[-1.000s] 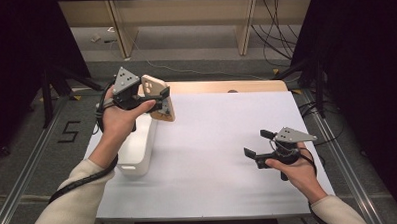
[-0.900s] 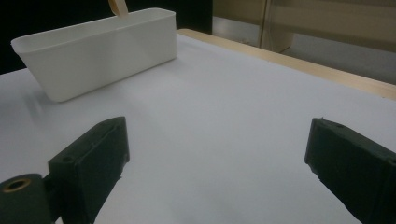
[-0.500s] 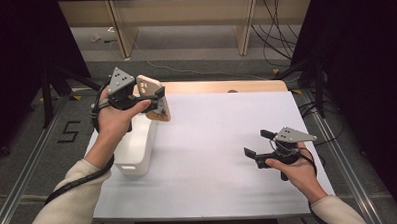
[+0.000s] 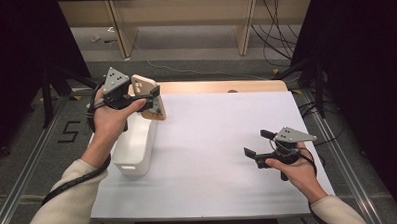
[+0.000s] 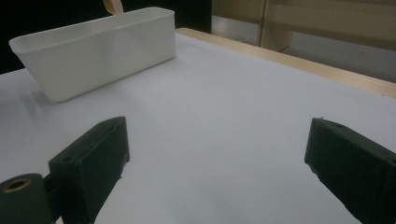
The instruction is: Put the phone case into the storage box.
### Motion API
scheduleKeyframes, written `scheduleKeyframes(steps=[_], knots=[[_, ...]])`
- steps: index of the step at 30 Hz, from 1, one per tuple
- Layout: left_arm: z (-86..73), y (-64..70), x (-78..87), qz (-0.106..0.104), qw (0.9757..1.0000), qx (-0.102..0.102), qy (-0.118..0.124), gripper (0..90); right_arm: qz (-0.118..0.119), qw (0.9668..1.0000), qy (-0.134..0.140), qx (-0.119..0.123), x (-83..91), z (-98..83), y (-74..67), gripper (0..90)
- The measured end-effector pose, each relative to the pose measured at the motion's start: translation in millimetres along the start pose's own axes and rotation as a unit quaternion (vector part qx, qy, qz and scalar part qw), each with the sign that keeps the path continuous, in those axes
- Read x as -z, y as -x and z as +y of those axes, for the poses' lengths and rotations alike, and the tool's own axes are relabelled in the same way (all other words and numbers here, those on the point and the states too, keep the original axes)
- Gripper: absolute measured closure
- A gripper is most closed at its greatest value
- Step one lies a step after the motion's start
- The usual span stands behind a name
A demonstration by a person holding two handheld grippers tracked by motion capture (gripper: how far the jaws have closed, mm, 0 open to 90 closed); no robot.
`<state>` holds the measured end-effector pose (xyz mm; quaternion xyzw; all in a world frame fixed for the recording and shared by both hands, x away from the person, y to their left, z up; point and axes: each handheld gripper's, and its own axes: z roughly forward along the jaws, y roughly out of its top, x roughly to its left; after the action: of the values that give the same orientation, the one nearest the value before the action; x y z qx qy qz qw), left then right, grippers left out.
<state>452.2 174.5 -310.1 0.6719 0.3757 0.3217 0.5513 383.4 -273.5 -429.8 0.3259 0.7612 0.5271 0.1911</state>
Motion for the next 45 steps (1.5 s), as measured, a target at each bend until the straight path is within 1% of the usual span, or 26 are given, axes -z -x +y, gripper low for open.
scheduleKeyframes(steps=[26, 45], knots=[[-2.9, -14.9, 1.0, 0.018, 0.9998, -0.002, -0.002, 11.0, -0.001, 1.0, -0.001, -0.004, -0.3, -0.4, 0.7, 7.8], [-4.7, -22.8, -0.1, 0.025, 0.9996, -0.006, -0.006, 11.0, -0.004, 1.0, -0.002, -0.005, -0.6, -0.7, 1.3, 7.8]])
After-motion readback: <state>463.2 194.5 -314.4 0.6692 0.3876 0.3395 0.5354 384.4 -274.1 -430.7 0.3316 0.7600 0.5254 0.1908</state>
